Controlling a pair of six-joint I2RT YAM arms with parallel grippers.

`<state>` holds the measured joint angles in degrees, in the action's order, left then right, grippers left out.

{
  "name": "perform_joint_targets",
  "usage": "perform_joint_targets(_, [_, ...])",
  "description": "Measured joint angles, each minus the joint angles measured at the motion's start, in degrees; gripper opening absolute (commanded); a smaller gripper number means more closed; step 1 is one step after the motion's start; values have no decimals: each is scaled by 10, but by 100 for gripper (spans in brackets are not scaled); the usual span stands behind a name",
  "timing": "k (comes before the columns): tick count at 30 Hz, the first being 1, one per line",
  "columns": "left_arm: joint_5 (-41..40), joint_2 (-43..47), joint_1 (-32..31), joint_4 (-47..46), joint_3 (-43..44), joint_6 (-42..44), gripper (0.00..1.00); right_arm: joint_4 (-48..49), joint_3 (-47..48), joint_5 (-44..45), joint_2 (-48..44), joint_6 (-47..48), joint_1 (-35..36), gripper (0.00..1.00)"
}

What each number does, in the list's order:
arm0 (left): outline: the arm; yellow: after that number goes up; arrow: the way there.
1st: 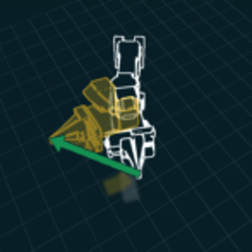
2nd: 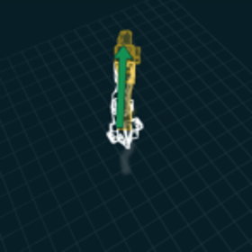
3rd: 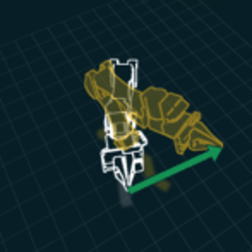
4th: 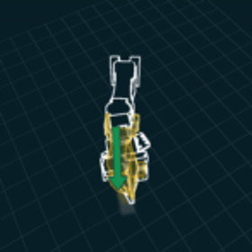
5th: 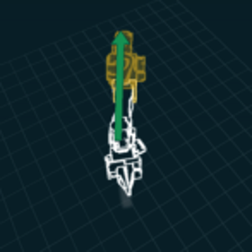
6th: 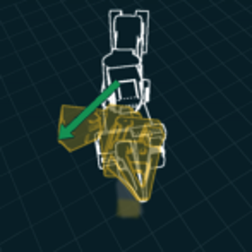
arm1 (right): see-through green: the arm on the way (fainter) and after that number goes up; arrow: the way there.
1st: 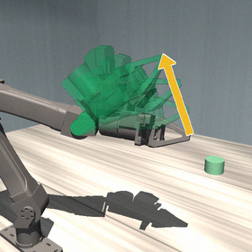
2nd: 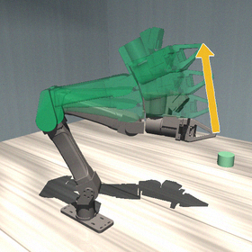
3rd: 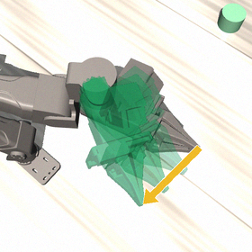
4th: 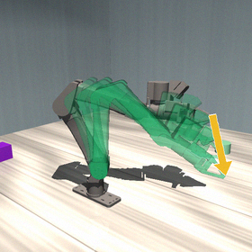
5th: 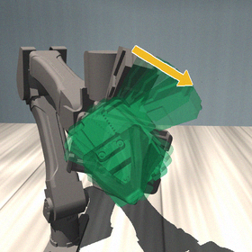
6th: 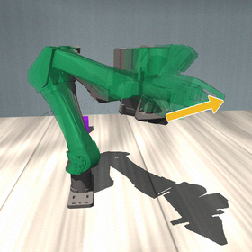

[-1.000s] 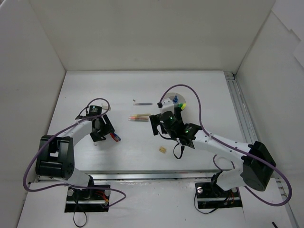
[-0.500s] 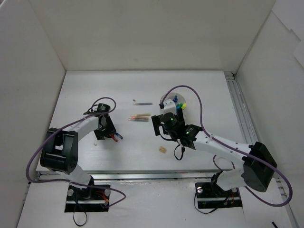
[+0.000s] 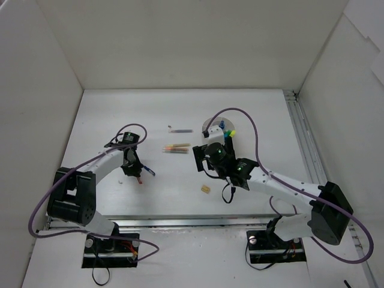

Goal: Sort the stationery into containers
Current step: Pick up the pen from the center of the board.

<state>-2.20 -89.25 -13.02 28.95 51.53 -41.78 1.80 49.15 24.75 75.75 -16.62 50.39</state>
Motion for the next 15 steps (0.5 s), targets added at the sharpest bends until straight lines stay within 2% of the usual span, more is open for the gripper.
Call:
perform_joint_targets(4, [-2, 50, -7, 17, -8, 11, 0, 10, -12, -34, -12, 27, 1, 98])
perform_joint_targets(10, [28, 167, -10, 15, -31, 20, 0, 75, -96, -134, -80, 104, 33, 98])
perform_joint_targets(15, [68, 266, -39, -24, -80, -38, 0, 174, -125, -207, -96, 95, 37, 98])
